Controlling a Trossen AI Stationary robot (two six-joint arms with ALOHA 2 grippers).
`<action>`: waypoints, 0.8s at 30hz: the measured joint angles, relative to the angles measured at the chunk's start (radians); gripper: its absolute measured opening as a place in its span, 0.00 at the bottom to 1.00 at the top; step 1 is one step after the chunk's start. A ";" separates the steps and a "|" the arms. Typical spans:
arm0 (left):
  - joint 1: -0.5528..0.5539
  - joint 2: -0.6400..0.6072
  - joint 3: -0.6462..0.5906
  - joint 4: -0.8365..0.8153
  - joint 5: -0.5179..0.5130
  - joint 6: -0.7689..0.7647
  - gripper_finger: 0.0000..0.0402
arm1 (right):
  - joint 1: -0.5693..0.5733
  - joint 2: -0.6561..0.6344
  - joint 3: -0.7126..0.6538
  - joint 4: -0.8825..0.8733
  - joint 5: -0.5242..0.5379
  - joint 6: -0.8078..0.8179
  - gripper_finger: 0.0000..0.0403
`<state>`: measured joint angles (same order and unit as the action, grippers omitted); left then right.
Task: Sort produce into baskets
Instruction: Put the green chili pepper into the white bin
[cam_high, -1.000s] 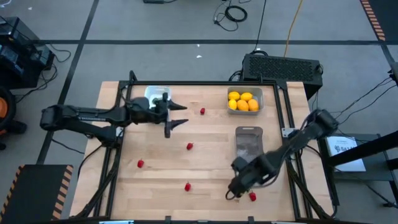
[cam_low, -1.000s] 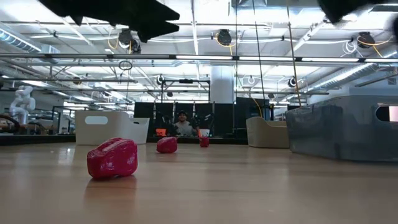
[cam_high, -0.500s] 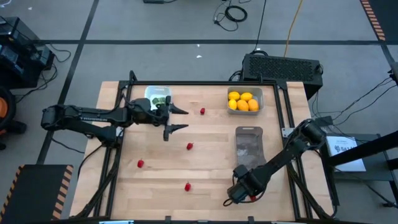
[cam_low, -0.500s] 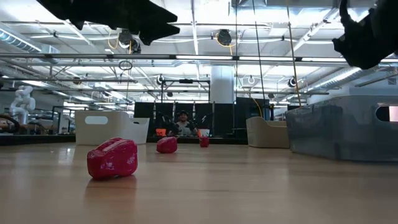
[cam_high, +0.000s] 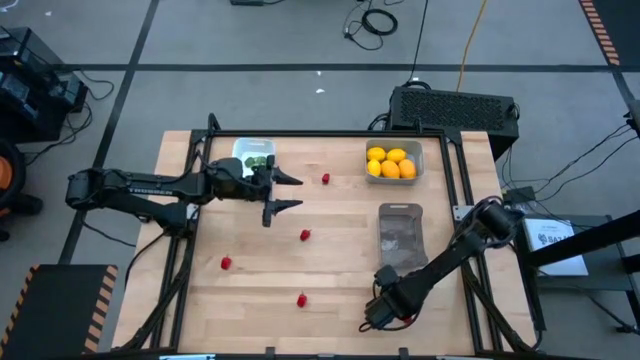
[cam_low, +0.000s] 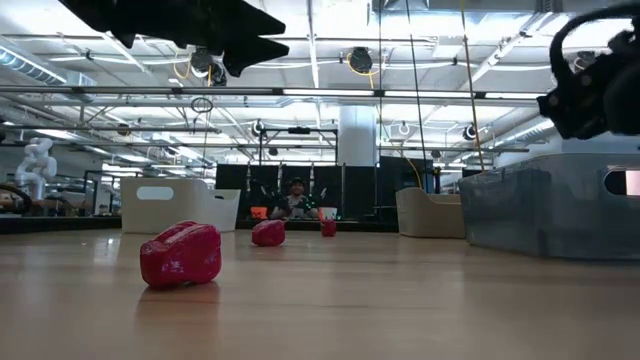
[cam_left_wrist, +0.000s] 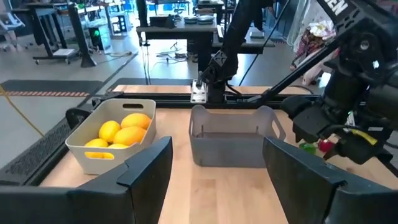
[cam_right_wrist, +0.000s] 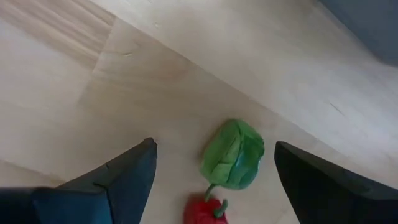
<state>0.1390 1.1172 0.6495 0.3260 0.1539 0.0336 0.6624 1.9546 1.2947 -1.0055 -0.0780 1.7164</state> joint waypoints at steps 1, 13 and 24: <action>0.000 0.000 0.000 -0.002 0.000 -0.001 0.64 | 0.001 0.005 -0.005 0.005 0.000 0.000 0.78; 0.000 0.000 0.000 -0.017 0.000 0.002 0.64 | -0.004 0.001 -0.041 0.050 -0.017 -0.030 0.60; 0.000 -0.001 0.000 -0.084 0.000 0.034 0.64 | -0.056 -0.031 -0.046 0.060 -0.033 -0.153 0.19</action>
<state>0.1390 1.1164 0.6495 0.2419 0.1539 0.0681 0.6068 1.9236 1.2488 -0.9450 -0.1111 1.5635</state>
